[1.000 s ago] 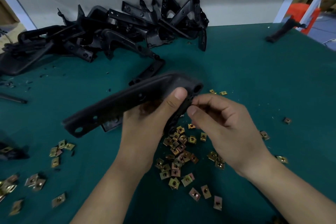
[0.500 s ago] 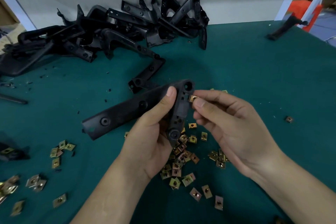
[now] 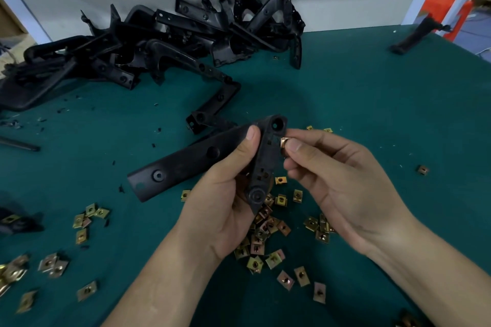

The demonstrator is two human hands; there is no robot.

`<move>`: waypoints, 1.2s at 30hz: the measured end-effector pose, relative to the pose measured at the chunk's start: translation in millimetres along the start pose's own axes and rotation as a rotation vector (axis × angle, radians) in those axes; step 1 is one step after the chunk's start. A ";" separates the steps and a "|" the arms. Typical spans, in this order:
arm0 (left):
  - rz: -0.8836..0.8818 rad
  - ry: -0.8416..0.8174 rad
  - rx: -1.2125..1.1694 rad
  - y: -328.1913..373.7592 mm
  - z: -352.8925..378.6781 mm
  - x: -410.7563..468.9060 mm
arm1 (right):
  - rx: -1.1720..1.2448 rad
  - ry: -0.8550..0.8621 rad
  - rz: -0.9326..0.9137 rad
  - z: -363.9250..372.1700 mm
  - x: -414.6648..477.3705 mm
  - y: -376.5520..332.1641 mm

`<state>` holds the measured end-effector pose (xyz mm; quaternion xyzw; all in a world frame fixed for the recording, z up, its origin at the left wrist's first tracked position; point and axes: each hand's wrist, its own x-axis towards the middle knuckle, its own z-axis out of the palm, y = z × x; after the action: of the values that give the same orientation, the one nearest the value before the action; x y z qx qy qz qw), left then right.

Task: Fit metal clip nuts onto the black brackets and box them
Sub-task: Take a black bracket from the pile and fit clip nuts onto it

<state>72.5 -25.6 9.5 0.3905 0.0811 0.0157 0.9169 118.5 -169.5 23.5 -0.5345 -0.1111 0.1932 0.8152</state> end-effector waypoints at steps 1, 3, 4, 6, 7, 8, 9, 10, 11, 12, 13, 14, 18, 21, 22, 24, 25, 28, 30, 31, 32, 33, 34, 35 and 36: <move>-0.003 0.001 -0.005 -0.3 0.7 -0.4 | 0.026 -0.004 0.017 -0.1 0.4 0.2; -0.012 0.018 -0.035 -0.9 1.3 -0.4 | 0.083 -0.010 0.051 0.1 0.5 0.7; -0.018 0.024 -0.049 -1.2 1.6 -0.1 | 0.096 -0.009 0.059 0.3 0.5 1.0; -0.022 0.032 -0.053 -1.6 1.7 0.1 | 0.074 -0.009 0.052 0.0 0.5 0.4; -0.022 0.034 -0.048 -1.7 1.6 0.0 | 0.057 -0.011 0.048 -0.3 0.5 -0.5; -0.024 0.033 -0.045 -1.8 1.4 -0.2 | 0.044 -0.015 0.050 -0.8 0.4 -1.5; -0.026 0.027 -0.045 -1.8 1.2 -0.5 | 0.035 -0.021 0.059 -1.3 0.3 -2.4; -0.028 0.020 -0.045 -1.9 0.8 -0.4 | 0.027 -0.025 0.070 -1.7 0.3 -3.0; -0.027 0.013 -0.043 -1.8 0.4 -0.6 | 0.022 -0.028 0.084 -1.8 0.5 -3.3; -0.026 0.007 -0.037 -1.7 0.0 -0.5 | 0.022 -0.030 0.099 -2.1 0.4 -3.7; -0.025 0.000 -0.027 -1.7 -0.4 -0.3 | 0.024 -0.030 0.114 -2.6 0.5 -4.2; -0.026 -0.006 -0.015 -1.6 -0.8 -0.3 | 0.028 -0.034 0.131 -3.2 0.7 -5.1; -0.034 -0.040 -0.011 0.2 -1.4 -1.1 | 0.078 -0.100 0.208 -6.3 2.3 -11.3; -0.059 -0.030 -0.035 1.5 -1.7 -0.6 | 0.090 -0.135 0.237 -8.1 3.5 -13.8; -0.078 -0.025 -0.048 1.6 -1.8 -0.2 | 0.083 -0.135 0.244 -8.6 3.5 -13.9; -0.111 -0.021 -0.056 1.8 -2.1 -0.3 | 0.050 -0.120 0.238 -9.9 3.1 -13.9; -0.122 -0.020 -0.041 2.1 -2.2 -0.6 | 0.021 -0.114 0.227 -10.5 3.1 -14.1; -0.133 -0.030 0.037 2.9 -2.4 -2.5 | -0.067 -0.111 0.203 -12.0 2.1 -15.3; -0.150 -0.067 0.046 3.5 -1.8 -3.6 | -0.092 -0.111 0.205 -10.9 0.9 -14.8; -0.159 -0.079 0.041 3.3 -1.6 -4.1 | -0.088 -0.110 0.210 -9.8 0.3 -13.8; -0.164 -0.084 0.034 2.9 -1.6 -4.3 | -0.075 -0.105 0.215 -8.8 -0.5 -12.8; -0.162 -0.084 0.029 2.2 -1.7 -4.2 | -0.062 -0.098 0.216 -8.0 -1.1 -11.8; -0.151 -0.078 0.025 1.2 -2.3 -3.8 | -0.055 -0.089 0.214 -7.6 -1.2 -10.7; -0.135 -0.069 0.025 0.2 -2.3 -3.1 | -0.053 -0.078 0.210 -7.5 -1.0 -9.8; -0.113 -0.059 0.028 -1.0 -2.4 -2.2 | -0.049 -0.066 0.208 -7.5 -0.4 -8.5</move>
<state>69.8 -24.8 7.5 0.3985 0.0764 -0.0488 0.9127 122.7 -179.0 28.2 -0.5561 -0.0864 0.2914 0.7735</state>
